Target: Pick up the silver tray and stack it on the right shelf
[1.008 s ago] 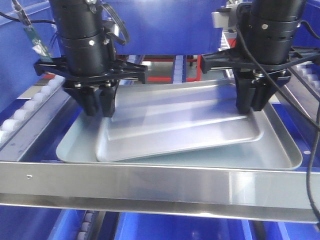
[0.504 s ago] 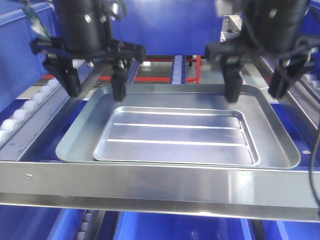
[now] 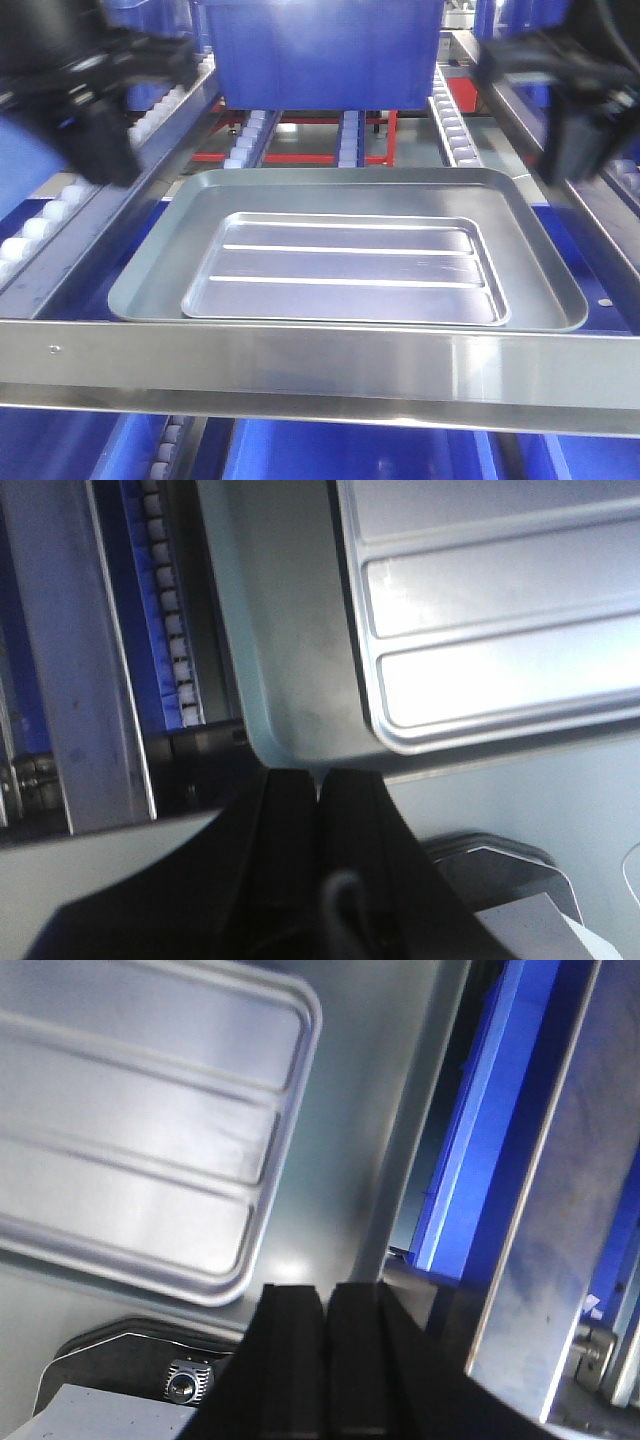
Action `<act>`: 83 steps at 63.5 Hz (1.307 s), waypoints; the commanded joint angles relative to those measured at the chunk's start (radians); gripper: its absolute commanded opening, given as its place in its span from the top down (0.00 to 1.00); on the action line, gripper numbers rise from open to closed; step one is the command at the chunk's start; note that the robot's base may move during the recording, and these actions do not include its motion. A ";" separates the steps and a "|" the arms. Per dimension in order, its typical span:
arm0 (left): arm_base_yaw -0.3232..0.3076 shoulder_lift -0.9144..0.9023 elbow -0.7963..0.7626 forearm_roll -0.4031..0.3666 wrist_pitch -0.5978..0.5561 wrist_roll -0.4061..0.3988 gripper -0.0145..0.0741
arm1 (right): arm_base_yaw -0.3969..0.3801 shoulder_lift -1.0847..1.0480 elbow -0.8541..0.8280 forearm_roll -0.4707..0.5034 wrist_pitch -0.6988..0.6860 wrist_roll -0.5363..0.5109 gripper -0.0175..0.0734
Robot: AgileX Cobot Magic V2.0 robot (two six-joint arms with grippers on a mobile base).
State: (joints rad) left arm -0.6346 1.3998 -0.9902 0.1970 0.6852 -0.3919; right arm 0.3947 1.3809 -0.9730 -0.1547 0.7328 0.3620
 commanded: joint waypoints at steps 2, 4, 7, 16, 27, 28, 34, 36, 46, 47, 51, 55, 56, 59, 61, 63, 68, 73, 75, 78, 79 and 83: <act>-0.004 -0.125 0.114 0.006 -0.177 0.000 0.94 | -0.005 -0.103 0.082 -0.029 -0.120 -0.012 0.75; -0.004 -0.153 0.163 0.006 -0.215 0.000 0.94 | -0.005 -0.128 0.120 -0.030 -0.143 -0.012 0.75; -0.004 -0.192 0.228 0.006 -0.267 0.000 0.94 | -0.005 -0.166 0.172 -0.034 -0.177 -0.012 0.75; -0.004 -0.313 0.376 0.006 -0.369 0.000 0.94 | -0.005 -0.298 0.306 -0.073 -0.261 -0.012 0.75; -0.004 -0.508 0.491 0.018 -0.374 0.000 0.94 | -0.005 -0.507 0.414 -0.083 -0.298 -0.012 0.75; -0.004 -0.534 0.497 0.022 -0.371 0.000 0.94 | -0.005 -0.525 0.420 -0.083 -0.298 -0.012 0.75; -0.004 -0.677 0.520 0.038 -0.335 0.000 0.94 | 0.003 -0.672 0.459 -0.083 -0.285 -0.012 0.75; -0.004 -0.725 0.520 0.040 -0.317 0.000 0.94 | 0.005 -0.725 0.467 -0.083 -0.277 -0.012 0.75; -0.004 -0.943 0.520 0.047 -0.253 0.000 0.94 | 0.007 -0.962 0.474 -0.083 -0.234 -0.012 0.75; -0.004 -0.961 0.520 0.047 -0.249 0.000 0.94 | 0.007 -0.982 0.474 -0.083 -0.233 -0.012 0.75; -0.004 -1.050 0.520 0.047 -0.228 0.000 0.94 | 0.007 -1.076 0.474 -0.083 -0.230 -0.012 0.75; -0.004 -1.130 0.520 0.047 -0.219 0.000 0.94 | 0.007 -1.157 0.474 -0.083 -0.228 -0.012 0.75; -0.004 -1.145 0.520 0.047 -0.221 0.000 0.94 | 0.007 -1.179 0.474 -0.083 -0.228 -0.012 0.75; -0.004 -1.201 0.520 0.051 -0.221 0.000 0.94 | 0.007 -1.222 0.474 -0.083 -0.228 -0.012 0.75; -0.004 -1.230 0.520 0.064 -0.221 0.000 0.94 | 0.007 -1.247 0.474 -0.083 -0.228 -0.012 0.75; -0.004 -1.255 0.520 0.073 -0.221 0.000 0.94 | 0.007 -1.265 0.474 -0.083 -0.228 -0.012 0.75; -0.004 -1.295 0.520 0.084 -0.221 0.000 0.94 | 0.007 -1.282 0.474 -0.083 -0.228 -0.012 0.75; -0.004 -1.305 0.520 0.084 -0.221 0.000 0.94 | 0.007 -1.282 0.474 -0.083 -0.228 -0.012 0.75; -0.004 -1.305 0.520 0.084 -0.221 0.000 0.94 | 0.007 -1.282 0.474 -0.083 -0.229 -0.012 0.75; -0.004 -1.305 0.520 0.084 -0.221 0.000 0.94 | 0.007 -1.282 0.474 -0.083 -0.229 -0.012 0.75; -0.004 -1.305 0.520 0.084 -0.221 0.000 0.94 | 0.007 -1.282 0.474 -0.083 -0.229 -0.012 0.75; -0.004 -1.305 0.520 0.084 -0.221 0.000 0.94 | 0.007 -1.282 0.474 -0.083 -0.229 -0.012 0.75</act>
State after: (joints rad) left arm -0.6346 0.0832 -0.4455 0.2676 0.5431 -0.3895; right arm 0.4033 0.0841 -0.4723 -0.2164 0.5856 0.3620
